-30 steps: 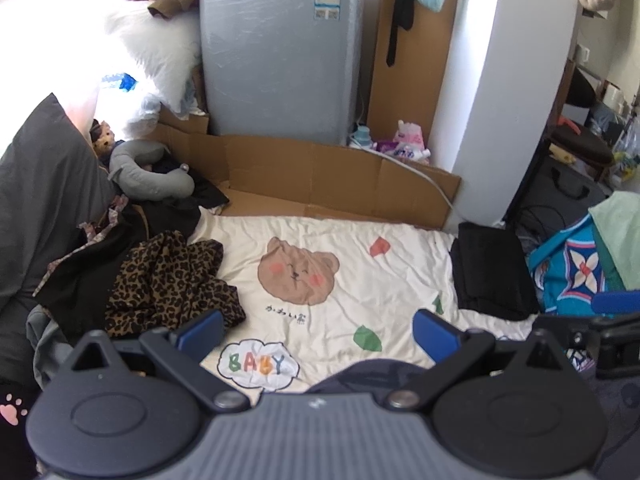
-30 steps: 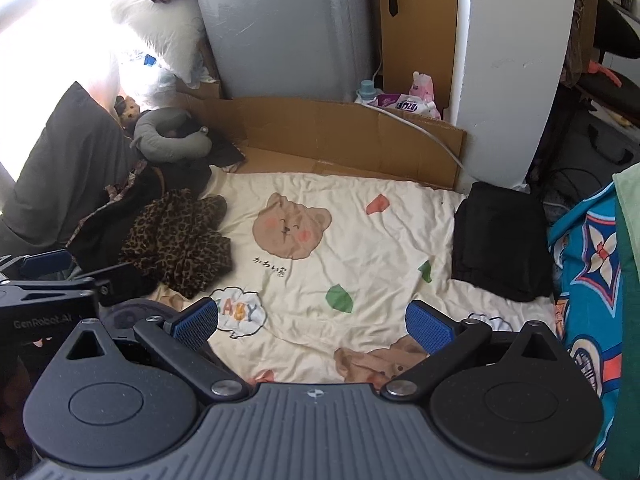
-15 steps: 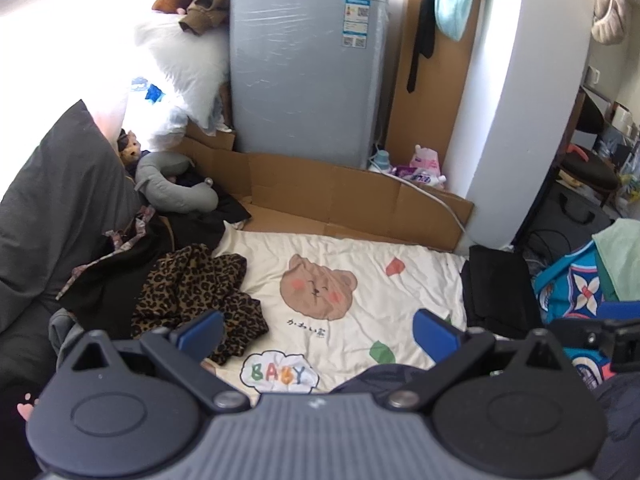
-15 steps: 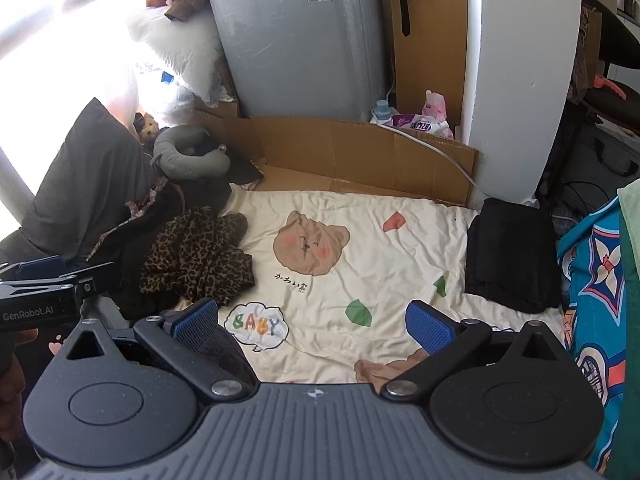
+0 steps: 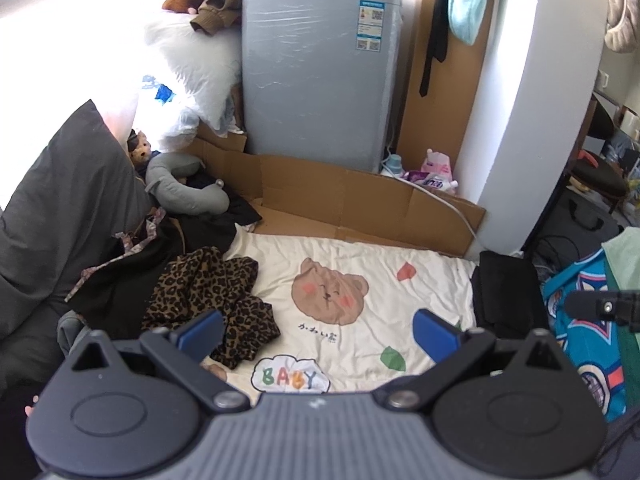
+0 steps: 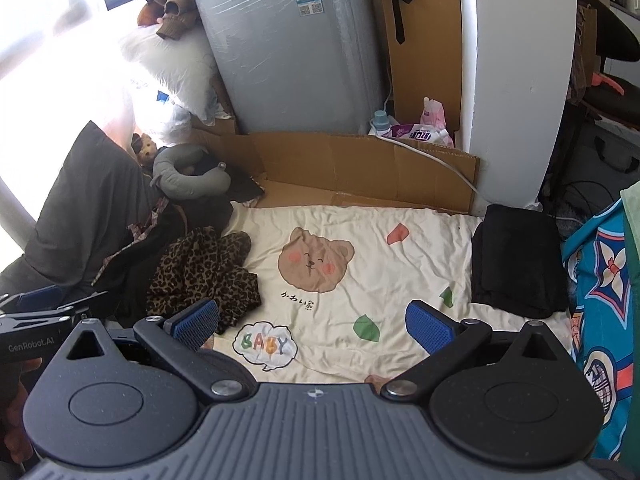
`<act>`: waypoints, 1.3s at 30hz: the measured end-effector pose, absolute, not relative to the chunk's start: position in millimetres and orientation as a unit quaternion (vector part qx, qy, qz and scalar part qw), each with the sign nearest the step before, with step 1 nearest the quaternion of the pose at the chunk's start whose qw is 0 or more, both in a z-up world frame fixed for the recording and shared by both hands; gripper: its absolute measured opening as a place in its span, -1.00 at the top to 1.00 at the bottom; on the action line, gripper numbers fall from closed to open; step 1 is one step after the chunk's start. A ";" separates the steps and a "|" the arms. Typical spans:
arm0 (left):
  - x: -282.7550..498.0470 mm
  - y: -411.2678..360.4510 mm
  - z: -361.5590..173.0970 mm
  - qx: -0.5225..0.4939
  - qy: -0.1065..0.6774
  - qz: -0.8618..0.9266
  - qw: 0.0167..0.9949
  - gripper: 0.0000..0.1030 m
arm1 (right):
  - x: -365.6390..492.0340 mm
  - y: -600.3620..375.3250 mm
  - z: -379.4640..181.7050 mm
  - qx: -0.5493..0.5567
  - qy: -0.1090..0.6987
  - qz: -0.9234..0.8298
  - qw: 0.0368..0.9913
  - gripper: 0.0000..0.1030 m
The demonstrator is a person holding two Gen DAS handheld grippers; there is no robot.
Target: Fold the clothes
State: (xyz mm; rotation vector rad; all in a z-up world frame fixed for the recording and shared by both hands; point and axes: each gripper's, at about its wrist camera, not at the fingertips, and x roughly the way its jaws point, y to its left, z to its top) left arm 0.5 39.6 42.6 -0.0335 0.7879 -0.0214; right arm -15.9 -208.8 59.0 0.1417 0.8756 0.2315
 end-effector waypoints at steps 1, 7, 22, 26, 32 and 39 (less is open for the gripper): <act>2.0 41.3 42.3 -0.017 0.384 -0.009 0.923 -0.99 | -13.9 -207.5 59.5 0.065 0.419 0.113 0.898 -0.99; 15.2 53.1 38.0 -0.022 0.388 0.001 0.922 -0.98 | -0.3 -207.1 54.8 0.076 0.411 0.122 0.900 -0.99; 70.9 74.4 2.8 -0.024 0.411 0.011 0.911 -0.90 | 48.8 -191.0 3.1 0.091 0.352 0.148 0.920 -0.99; 87.3 81.7 -10.1 -0.029 0.421 0.016 0.906 -0.90 | 65.8 -181.8 -11.1 0.085 0.362 0.140 0.918 -0.99; 107.2 105.3 -27.0 -0.042 0.422 0.036 0.905 -0.90 | 81.7 -164.4 -25.6 0.074 0.377 0.129 0.914 -0.99; 123.8 146.3 -56.3 -0.056 0.440 0.072 0.893 -0.90 | 104.6 -149.5 -53.9 0.105 0.389 0.196 0.894 -0.99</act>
